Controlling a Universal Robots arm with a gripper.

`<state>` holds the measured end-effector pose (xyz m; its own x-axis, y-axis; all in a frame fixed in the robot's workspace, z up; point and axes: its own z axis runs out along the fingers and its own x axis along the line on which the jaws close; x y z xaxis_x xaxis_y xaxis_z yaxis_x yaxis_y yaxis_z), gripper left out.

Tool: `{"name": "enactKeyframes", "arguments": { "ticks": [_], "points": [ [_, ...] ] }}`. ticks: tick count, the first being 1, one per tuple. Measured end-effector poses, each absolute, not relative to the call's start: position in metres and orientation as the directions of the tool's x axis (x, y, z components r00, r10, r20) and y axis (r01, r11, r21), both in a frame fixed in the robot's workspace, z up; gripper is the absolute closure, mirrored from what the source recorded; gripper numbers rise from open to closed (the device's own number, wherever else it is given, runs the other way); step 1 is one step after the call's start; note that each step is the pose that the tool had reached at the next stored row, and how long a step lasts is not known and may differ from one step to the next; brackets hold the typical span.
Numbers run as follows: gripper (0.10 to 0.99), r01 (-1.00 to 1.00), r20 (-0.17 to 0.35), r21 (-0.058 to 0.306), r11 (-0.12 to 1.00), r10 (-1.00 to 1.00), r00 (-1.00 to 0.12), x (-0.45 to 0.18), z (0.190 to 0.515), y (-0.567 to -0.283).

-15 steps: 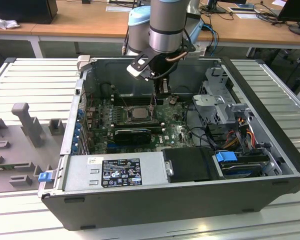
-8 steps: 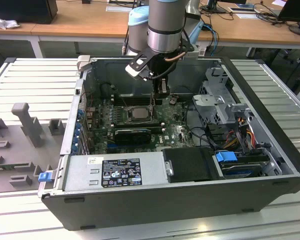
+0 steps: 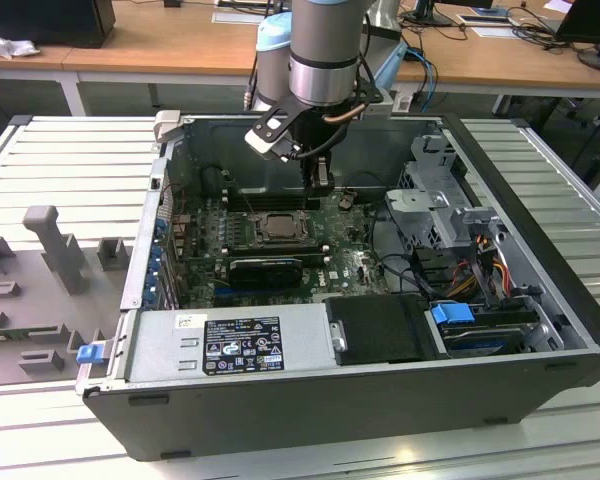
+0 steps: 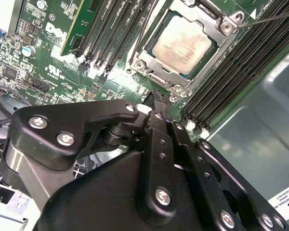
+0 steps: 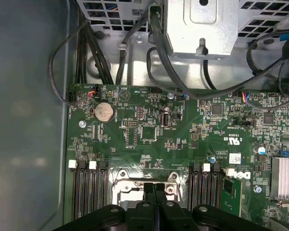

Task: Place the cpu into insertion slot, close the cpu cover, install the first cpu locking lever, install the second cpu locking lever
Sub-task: 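Close the cpu cover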

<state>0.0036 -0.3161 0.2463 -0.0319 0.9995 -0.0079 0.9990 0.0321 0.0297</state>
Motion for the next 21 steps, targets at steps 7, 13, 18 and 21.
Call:
{"name": "enactKeyframes", "arguments": {
  "ticks": [7,13,18,21],
  "points": [
    [0.98,0.999,-0.008,0.03,0.032,0.999,-0.032,-0.007,0.246,-0.316],
    [0.98,0.999,-0.007,0.03,0.036,0.999,-0.036,-0.021,0.236,-0.316],
    [0.98,0.999,-0.007,0.025,0.043,0.999,-0.043,-0.034,0.232,-0.316],
    [0.98,0.999,-0.007,0.025,0.043,0.999,-0.043,-0.038,0.232,-0.316]
  ]
}}
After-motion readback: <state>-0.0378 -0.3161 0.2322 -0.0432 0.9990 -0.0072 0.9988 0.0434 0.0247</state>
